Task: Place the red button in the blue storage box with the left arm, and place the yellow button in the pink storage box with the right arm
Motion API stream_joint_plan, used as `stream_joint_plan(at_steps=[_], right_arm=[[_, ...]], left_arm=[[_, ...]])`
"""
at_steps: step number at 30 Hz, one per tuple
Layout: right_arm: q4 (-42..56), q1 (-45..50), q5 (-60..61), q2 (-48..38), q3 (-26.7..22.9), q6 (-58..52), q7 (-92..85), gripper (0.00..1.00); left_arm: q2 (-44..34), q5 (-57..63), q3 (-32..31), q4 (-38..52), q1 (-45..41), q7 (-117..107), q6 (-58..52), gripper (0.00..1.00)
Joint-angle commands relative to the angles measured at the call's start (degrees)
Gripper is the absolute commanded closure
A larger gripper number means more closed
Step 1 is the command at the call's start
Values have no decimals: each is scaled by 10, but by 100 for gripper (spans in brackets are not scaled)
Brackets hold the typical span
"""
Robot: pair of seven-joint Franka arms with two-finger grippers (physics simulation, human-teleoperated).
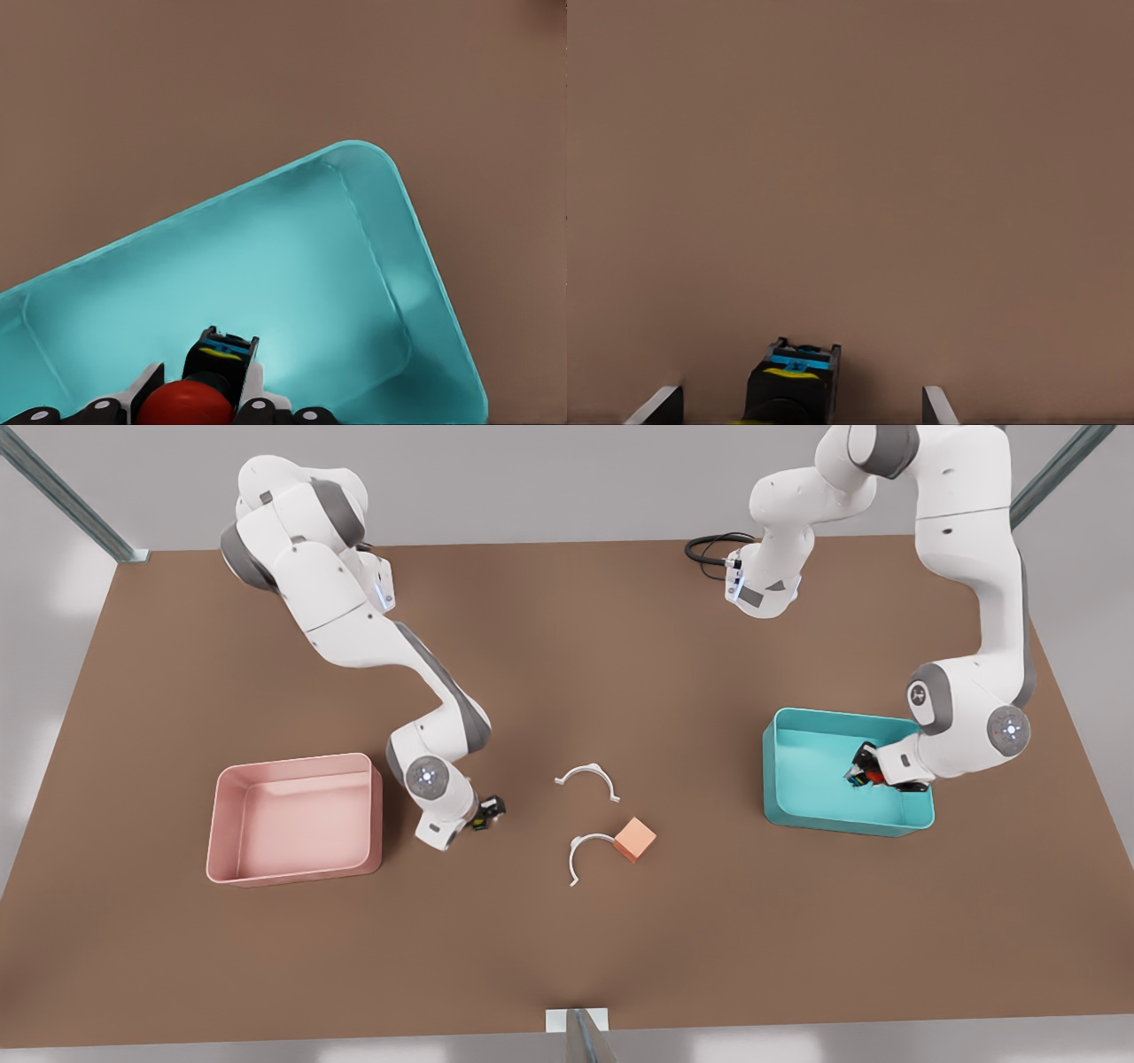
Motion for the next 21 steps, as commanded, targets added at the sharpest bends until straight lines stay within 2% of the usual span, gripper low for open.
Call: stream_joint_plan(at_steps=[1,7,9,11,13,16,17,19,21], right_arm=[[-4,0,-1,-4,2,29,55,0],[-35,2,-1,-18,7,30,76,0],[-65,12,-1,-20,7,71,85,0],[-67,14,-39,-15,7,82,121,0],[-67,14,-45,-10,7,87,124,0],[-67,16,-45,-10,8,87,125,0],[-67,16,-45,-10,8,87,125,0],[-66,16,-45,-11,8,87,124,0],[-66,16,-45,-11,8,86,125,2]], left_arm=[[4,-10,1,-8,2,287,-31,0],[8,-31,1,-5,-2,280,-46,0],[-2,-27,-1,5,-9,252,-47,0],[-10,-13,-4,57,-36,104,-51,0],[-3,-18,-4,145,-73,-115,-107,0],[-4,-14,-4,259,-72,-348,-113,0],[-5,-12,-3,300,-73,-415,-166,0],[-45,-6,-2,327,-72,-445,-257,0],[-76,42,-1,326,-92,-471,-261,0]])
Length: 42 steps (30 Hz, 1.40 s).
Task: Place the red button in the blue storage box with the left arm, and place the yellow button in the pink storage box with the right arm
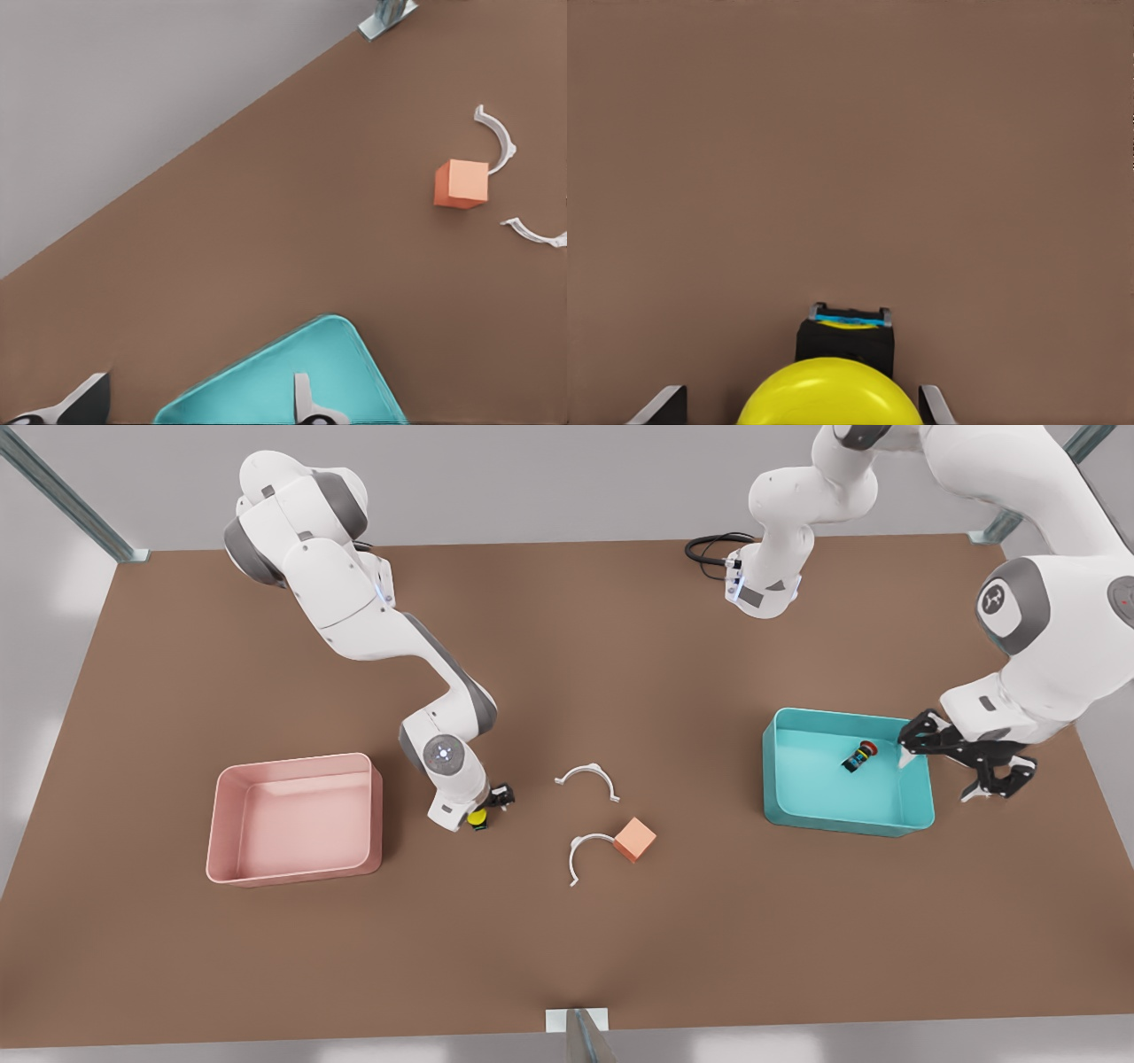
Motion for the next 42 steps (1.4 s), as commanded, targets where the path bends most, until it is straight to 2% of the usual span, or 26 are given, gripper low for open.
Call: stream_joint_plan(at_steps=[1,5,17,18,19,21,22,23,24,26,30,32,34,37,40,42], right_arm=[[3,-2,-2,-1,0,6,43,3],[3,-14,-59,1,-3,9,39,2],[18,-8,-97,13,-3,21,30,2],[18,-8,-97,14,-2,22,31,5],[18,-8,-97,17,-2,22,33,15],[21,-8,-97,16,-2,20,34,49],[21,-8,-96,16,-1,18,35,60],[22,-7,-96,16,-1,17,34,67],[24,-8,-96,16,-1,16,34,68],[28,-5,-97,12,-1,13,30,69],[60,-11,-96,-34,0,-79,22,69],[53,-43,-93,-57,6,-101,23,70],[47,-137,-93,-69,81,-139,22,70],[36,-189,-93,-93,98,-180,8,70],[31,-294,-94,-105,158,-230,-43,70],[20,-325,-95,-122,158,-260,-71,70]], left_arm=[[-14,31,0,4,-7,-384,-89,0],[-16,32,-1,4,-8,-381,-104,0],[-10,65,-3,24,-18,-380,-108,0],[-10,65,-3,23,-17,-380,-108,0],[-10,65,-3,24,-17,-380,-108,0],[-10,65,-3,23,-17,-380,-108,0],[-10,65,-3,23,-18,-380,-108,0],[-10,65,-3,23,-18,-380,-108,0],[-10,65,-3,23,-18,-380,-108,0],[-10,65,-3,23,-18,-380,-108,0],[-11,65,-3,23,-18,-380,-107,0],[-10,65,-3,24,-18,-379,-108,0],[-10,61,-3,24,-18,-380,-108,0],[-10,61,-3,23,-18,-380,-107,0],[-11,60,-2,23,-25,-381,-108,0],[-10,60,-2,23,-25,-382,-107,0]])
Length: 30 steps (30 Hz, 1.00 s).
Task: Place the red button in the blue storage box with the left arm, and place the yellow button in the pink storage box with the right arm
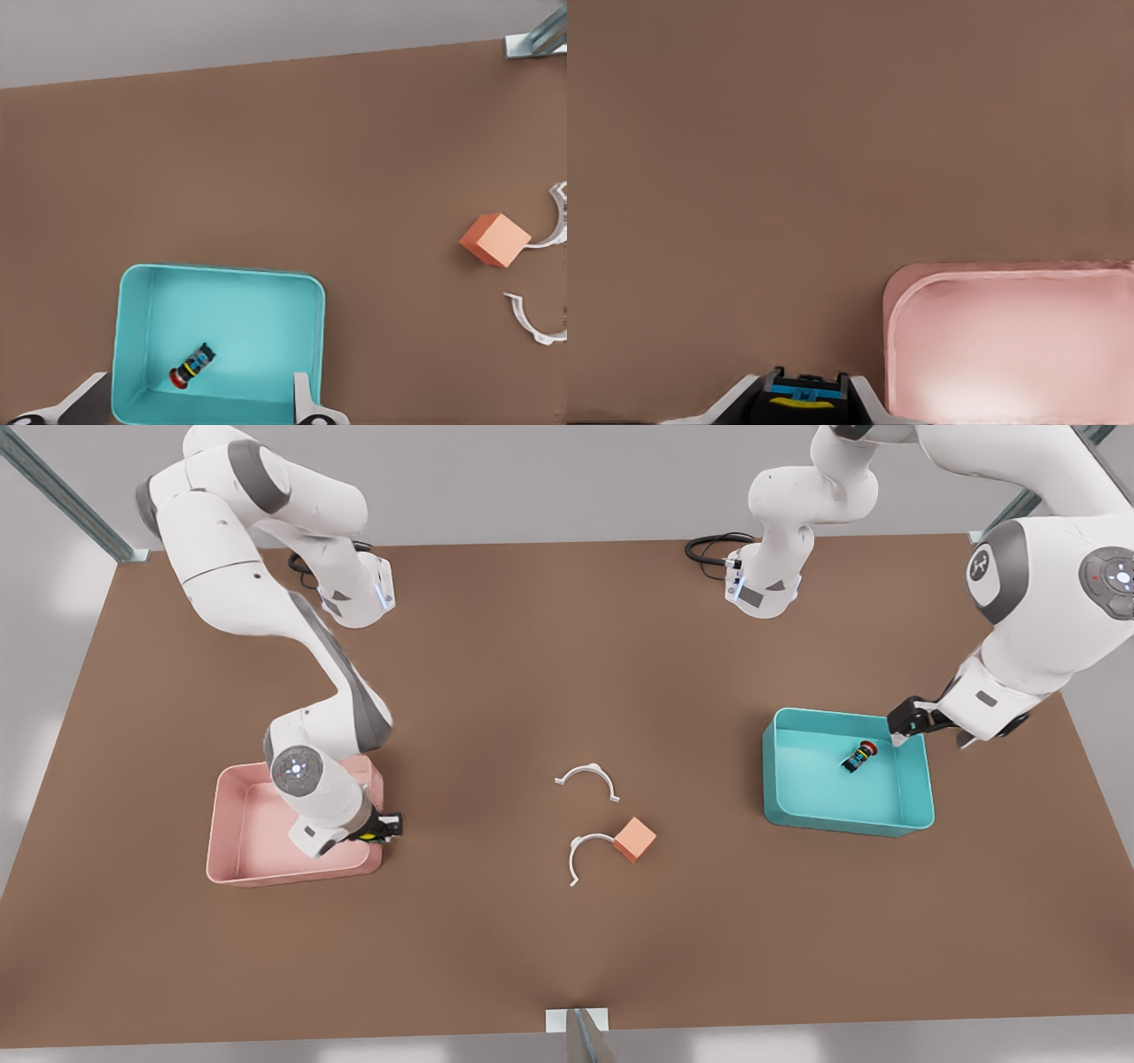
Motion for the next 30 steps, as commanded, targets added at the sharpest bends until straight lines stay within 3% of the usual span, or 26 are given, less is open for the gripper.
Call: stream_joint_plan(at_steps=[1,8,9,10,11,14,20,22,25,27,28,30], right_arm=[[-10,-27,-13,-8,3,-81,-56,70],[-102,-85,-17,-42,3,-52,-77,68],[-104,-91,-23,-42,3,-47,-77,59],[-107,-92,-23,-42,3,-43,-77,35],[-106,-93,-23,-42,3,-42,-77,21],[-103,-99,-23,-46,7,-49,-77,0],[-1,-92,-23,-46,54,-137,-76,0],[51,-71,-22,-52,49,-183,-99,0],[108,25,41,-116,-103,-225,-147,0],[115,126,121,-186,-253,-300,-179,0],[130,166,121,-215,-296,-349,-179,0],[155,165,135,-216,-294,-406,-173,0]], left_arm=[[0,0,0,0,1,-38,0,0],[0,-2,0,0,0,-39,-1,0],[1,0,0,0,0,-39,-1,0],[0,-2,-1,0,0,-40,-1,0],[0,0,-1,0,0,-40,-2,0],[0,-2,-1,0,-5,-40,-3,0],[0,0,-1,0,-8,-41,-3,0],[0,0,-1,1,-8,-41,-3,0],[0,-2,-1,0,-8,-41,-3,0],[0,-2,-1,0,-8,-41,-3,0],[0,-2,-1,0,-9,-41,-3,0],[0,-2,-1,0,-8,-41,-3,0]])
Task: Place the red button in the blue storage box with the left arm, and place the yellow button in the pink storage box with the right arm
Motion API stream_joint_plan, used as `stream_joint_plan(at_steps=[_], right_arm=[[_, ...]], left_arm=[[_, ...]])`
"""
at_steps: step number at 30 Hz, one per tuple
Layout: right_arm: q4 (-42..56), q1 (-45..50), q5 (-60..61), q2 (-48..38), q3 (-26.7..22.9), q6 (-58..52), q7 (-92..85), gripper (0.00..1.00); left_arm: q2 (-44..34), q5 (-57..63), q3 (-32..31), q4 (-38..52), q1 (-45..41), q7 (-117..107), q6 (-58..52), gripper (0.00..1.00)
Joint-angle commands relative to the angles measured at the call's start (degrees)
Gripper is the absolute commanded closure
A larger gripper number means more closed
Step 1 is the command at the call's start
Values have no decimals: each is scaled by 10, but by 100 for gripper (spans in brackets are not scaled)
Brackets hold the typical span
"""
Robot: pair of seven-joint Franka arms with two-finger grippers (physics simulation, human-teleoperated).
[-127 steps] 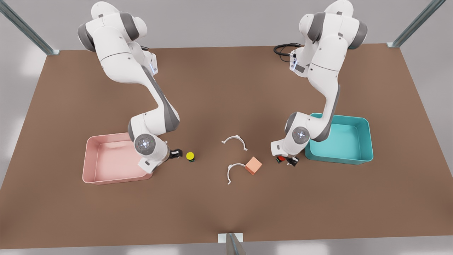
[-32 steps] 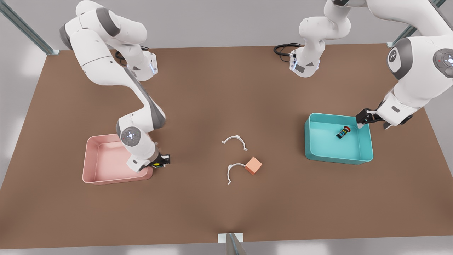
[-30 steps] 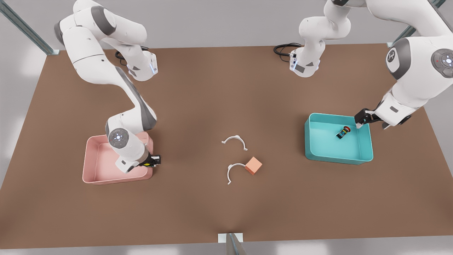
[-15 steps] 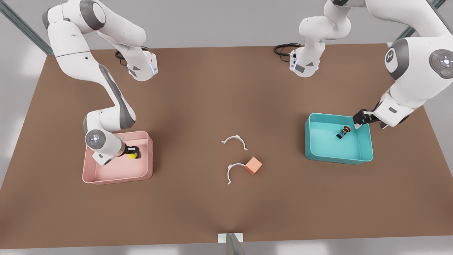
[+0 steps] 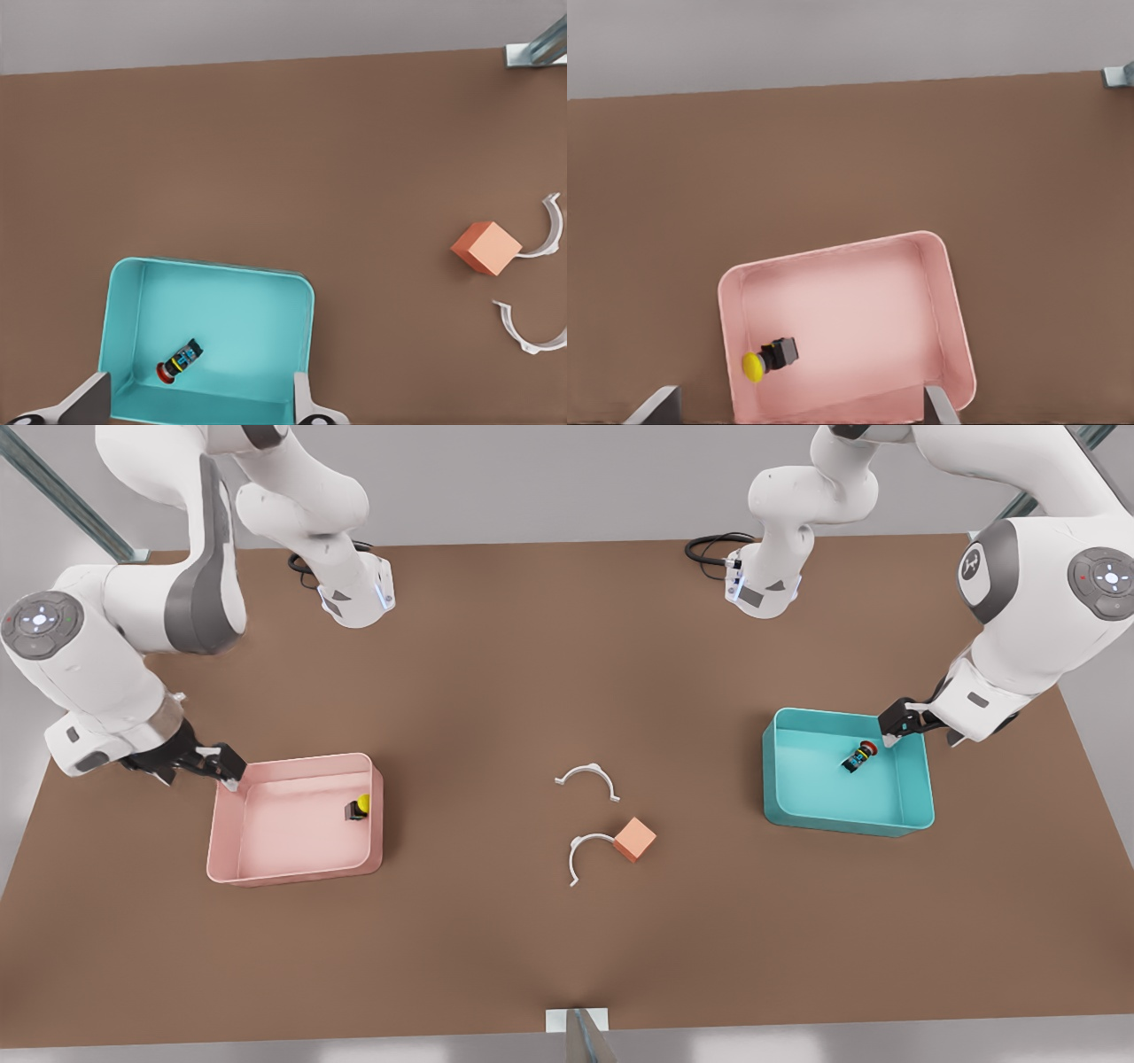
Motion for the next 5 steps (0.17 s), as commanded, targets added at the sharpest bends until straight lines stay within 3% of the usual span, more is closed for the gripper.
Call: stream_joint_plan(at_steps=[1,5], right_arm=[[3,10,54,-5,-11,-130,-78,0],[1,17,54,7,-7,-145,-22,0]], left_arm=[[-1,2,0,1,0,-8,0,0],[0,-16,0,1,0,-9,-1,0]])
